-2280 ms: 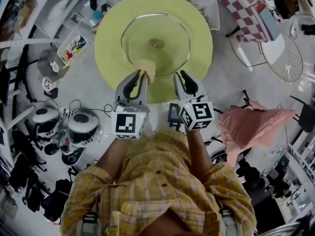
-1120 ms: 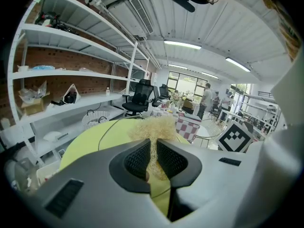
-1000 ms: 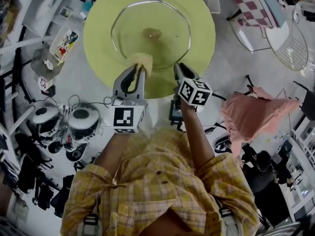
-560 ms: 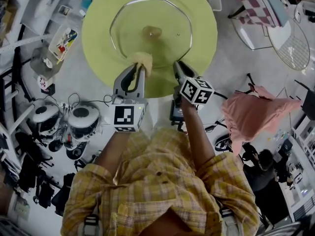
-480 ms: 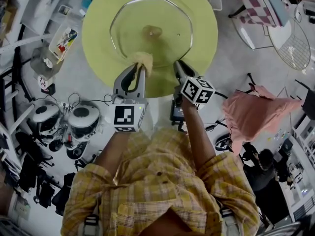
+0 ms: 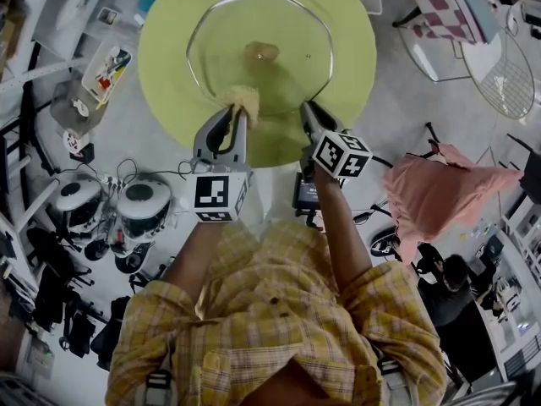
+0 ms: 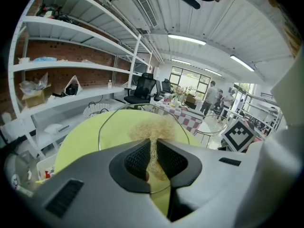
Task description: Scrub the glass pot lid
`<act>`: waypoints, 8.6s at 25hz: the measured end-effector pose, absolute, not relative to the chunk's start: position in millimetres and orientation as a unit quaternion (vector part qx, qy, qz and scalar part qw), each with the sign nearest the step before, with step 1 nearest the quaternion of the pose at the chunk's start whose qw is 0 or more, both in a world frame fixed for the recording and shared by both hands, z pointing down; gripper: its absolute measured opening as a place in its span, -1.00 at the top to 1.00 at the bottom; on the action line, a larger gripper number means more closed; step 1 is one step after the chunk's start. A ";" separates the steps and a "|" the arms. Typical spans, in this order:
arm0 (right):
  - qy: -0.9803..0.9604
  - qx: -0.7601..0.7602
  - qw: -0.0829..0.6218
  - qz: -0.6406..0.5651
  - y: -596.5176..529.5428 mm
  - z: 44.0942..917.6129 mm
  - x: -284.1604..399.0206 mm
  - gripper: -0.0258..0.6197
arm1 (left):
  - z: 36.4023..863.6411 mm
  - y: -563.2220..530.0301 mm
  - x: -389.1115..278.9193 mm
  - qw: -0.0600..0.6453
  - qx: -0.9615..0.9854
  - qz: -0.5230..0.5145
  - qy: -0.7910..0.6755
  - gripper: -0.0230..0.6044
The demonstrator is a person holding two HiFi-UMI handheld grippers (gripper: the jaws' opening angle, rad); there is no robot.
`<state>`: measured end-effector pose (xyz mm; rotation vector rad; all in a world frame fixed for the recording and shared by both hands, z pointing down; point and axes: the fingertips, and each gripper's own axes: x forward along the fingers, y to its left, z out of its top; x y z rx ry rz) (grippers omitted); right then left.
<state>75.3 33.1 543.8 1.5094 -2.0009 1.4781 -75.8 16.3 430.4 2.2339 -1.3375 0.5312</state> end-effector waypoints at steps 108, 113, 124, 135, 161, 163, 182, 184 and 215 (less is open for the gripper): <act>-0.703 0.523 0.190 0.443 27.3 543.6 68.9 0.70 | 490.8 -149.9 -92.3 0.237 0.747 0.235 -0.576 0.79; -0.703 0.523 0.191 0.442 25.8 544.6 71.0 0.70 | 489.7 -155.7 -83.3 0.235 0.750 0.234 -0.572 0.79; -0.708 0.522 0.197 0.434 27.2 543.7 66.5 0.70 | 481.1 -164.6 -62.7 0.232 0.763 0.231 -0.558 0.79; -0.713 0.522 0.205 0.421 24.1 544.3 70.3 0.70 | 476.6 -164.9 -31.5 0.230 0.781 0.235 -0.531 0.79; -0.716 0.523 0.207 0.413 19.3 546.3 76.4 0.71 | 497.5 -123.2 45.3 0.224 0.826 0.264 -0.446 0.79; -0.717 0.523 0.206 0.413 19.5 546.4 76.2 0.71 | 499.1 -120.0 49.0 0.223 0.828 0.266 -0.440 0.79; -0.721 0.524 0.192 0.410 18.3 547.5 80.7 0.73 | 516.3 -84.4 74.3 0.242 0.837 0.284 -0.401 0.79; -0.721 0.524 0.192 0.410 18.3 547.1 81.6 0.73 | 517.5 -81.8 75.6 0.243 0.837 0.284 -0.400 0.79; -0.719 0.531 0.199 0.402 14.8 541.5 79.8 0.75 | 510.9 -114.6 -43.3 0.252 0.774 0.270 -0.514 0.79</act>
